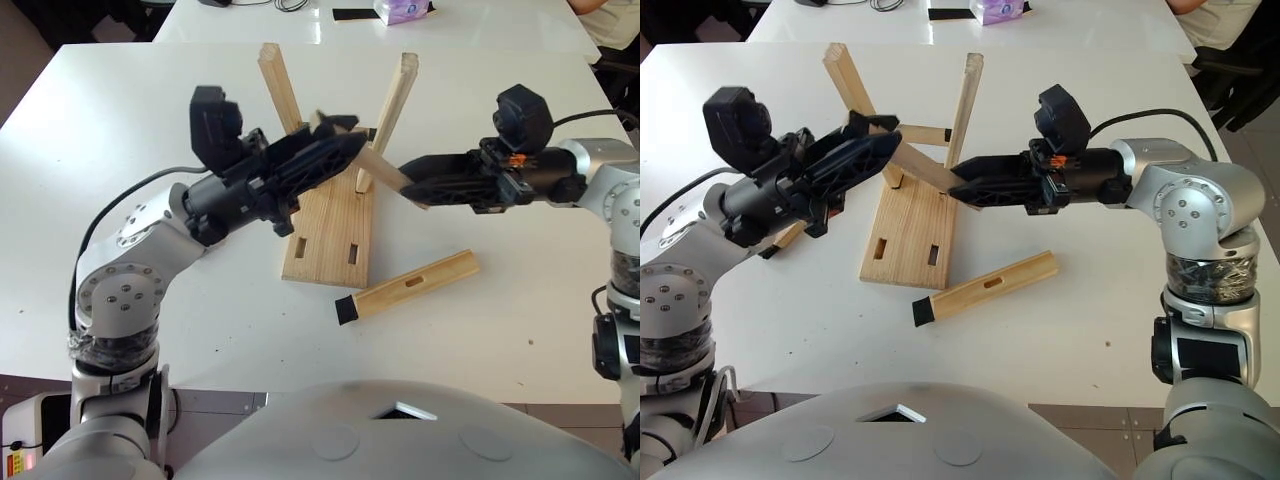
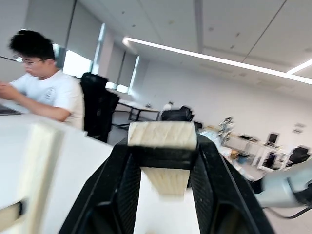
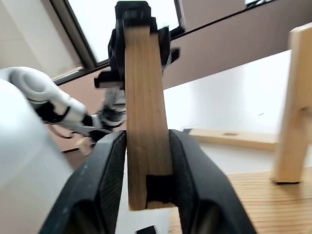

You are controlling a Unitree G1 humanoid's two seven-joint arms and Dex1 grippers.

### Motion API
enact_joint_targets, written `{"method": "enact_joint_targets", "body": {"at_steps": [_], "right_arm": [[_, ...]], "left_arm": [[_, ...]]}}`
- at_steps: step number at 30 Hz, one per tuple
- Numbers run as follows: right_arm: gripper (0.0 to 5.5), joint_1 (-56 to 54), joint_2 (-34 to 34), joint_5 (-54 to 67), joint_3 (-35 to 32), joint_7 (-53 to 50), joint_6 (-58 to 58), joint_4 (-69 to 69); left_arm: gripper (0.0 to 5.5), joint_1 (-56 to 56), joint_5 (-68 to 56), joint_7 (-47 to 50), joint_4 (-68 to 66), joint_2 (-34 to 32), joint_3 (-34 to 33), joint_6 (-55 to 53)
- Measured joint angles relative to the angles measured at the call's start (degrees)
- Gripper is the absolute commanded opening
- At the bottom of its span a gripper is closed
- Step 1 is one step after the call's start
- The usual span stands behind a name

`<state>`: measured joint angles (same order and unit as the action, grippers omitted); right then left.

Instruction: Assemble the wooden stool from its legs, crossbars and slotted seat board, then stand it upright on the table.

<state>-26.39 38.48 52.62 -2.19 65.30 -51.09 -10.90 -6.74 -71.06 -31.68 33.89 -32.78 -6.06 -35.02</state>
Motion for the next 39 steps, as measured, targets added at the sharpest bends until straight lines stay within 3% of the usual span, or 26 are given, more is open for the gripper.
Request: {"method": "enact_joint_targets", "body": {"at_steps": [5, 8, 15, 26, 30, 33, 39], "right_arm": [[1.3, 6.55, 0.11, -6.6, -4.53, -5.64, 6.39, 5.54], [1.3, 11.1, -0.47, -7.32, -5.59, -7.61, 7.9, 3.82], [1.3, 14.33, -3.71, -7.7, -7.16, -11.28, 10.37, 0.65], [1.3, 21.65, -9.8, -10.78, -7.8, -18.43, 16.21, -1.07], [1.85, 22.96, -11.37, -12.62, -7.19, -20.78, 18.07, -1.76], [2.36, 23.19, -11.77, -12.11, -8.2, -21.7, 18.43, -2.34], [2.42, 22.55, -11.43, -11.01, -11.34, -23.62, 17.47, -1.25]], "left_arm": [[1.32, 10.06, 14.5, -7.79, -4.83, -8.41, -6.48, 3.81], [1.32, 9.16, 16.68, -11.49, -9.32, -9.96, -8.54, 4.76], [1.32, 4.66, 23.34, -18.87, -17.52, -11.03, -7.34, 6.65], [1.32, -9.94, 47.94, -34.06, -54.25, -22.58, -2.1, 24.88], [1.32, -11.89, 53.17, -35.45, -65.46, -23.31, -1.25, 30.01], [1.32, -10.79, 53.22, -36.24, -66.32, -23.22, -1.62, 32.09], [1.32, -2.14, 48.55, -37.13, -53.82, -22.21, -3.42, 28.86]]}}
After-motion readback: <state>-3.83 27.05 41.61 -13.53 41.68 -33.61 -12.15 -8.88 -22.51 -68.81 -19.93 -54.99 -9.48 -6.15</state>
